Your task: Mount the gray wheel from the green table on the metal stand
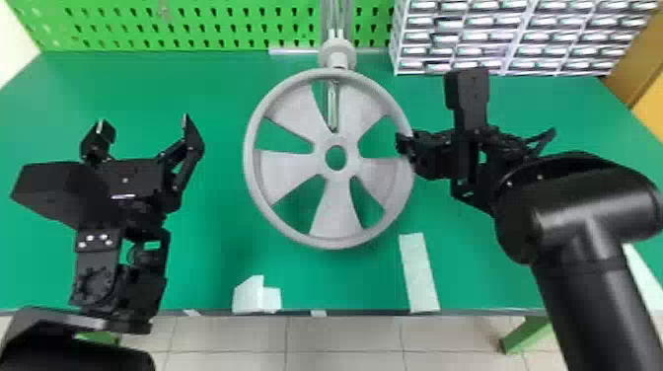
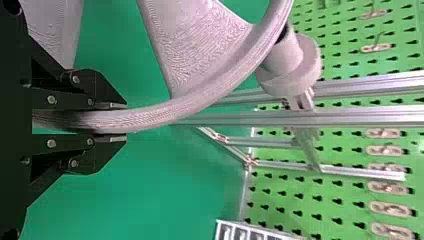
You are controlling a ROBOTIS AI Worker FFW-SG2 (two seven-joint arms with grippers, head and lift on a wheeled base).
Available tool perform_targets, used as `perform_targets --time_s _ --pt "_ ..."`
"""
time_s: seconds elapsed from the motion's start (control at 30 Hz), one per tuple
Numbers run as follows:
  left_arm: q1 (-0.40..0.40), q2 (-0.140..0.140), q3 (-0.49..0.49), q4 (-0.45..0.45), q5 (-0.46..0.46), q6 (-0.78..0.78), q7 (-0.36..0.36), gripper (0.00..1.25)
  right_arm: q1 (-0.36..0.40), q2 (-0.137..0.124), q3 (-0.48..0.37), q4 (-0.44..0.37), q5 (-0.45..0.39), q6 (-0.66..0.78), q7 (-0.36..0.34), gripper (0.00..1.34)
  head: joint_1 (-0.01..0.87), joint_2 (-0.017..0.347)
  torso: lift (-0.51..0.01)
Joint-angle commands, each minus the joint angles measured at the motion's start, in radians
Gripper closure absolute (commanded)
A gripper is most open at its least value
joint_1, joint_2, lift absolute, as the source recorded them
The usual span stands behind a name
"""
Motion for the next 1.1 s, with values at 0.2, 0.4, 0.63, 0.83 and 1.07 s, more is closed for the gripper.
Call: perform_targets --time_s 0.2,0.4,0.63,0.83,1.07 --pt "0.002 0.0 -0.022 0.0 0.006 0.003 0.002 0.19 0.039 0.005 -0.008 -0.032 0.028 -0.126 -0.006 1.11 0.867 0.052 -0.1" --pt "0.004 0.0 -0.032 -0.002 0.009 0.005 0.002 0.19 0.063 0.014 -0.014 -0.032 0.046 -0.227 -0.023 1.11 0.867 0.052 -0.1" --pt "0.002 0.0 -0.025 0.0 0.003 0.025 0.002 0.19 0.096 0.023 -0.02 -0.03 0.071 -0.342 -0.067 1.11 0.867 0.052 -0.1" --pt "0.004 0.002 -0.023 0.003 -0.001 0.033 0.002 0.19 0.114 0.026 -0.022 -0.02 0.092 -0.422 -0.096 1.11 0.867 0.052 -0.1" --pt "0.002 0.002 -0.026 0.005 -0.006 0.033 0.002 0.19 0.134 0.035 -0.02 -0.004 0.112 -0.494 -0.13 1.11 0.867 0.052 -0.1"
